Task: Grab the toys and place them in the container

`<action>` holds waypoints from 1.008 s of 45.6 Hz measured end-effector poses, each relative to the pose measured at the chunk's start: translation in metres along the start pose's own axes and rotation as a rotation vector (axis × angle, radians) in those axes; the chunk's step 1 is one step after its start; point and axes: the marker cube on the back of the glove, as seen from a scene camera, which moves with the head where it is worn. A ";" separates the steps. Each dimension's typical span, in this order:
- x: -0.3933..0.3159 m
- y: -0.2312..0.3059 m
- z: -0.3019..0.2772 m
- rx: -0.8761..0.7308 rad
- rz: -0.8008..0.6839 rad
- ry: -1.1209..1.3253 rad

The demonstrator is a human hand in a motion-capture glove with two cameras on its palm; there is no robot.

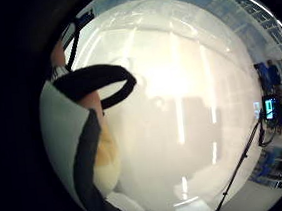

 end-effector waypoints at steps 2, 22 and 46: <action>-0.002 0.001 -0.013 0.028 0.001 0.011; 0.011 0.006 -0.207 0.348 -0.094 -0.021; 0.125 -0.234 -0.211 0.181 0.325 0.120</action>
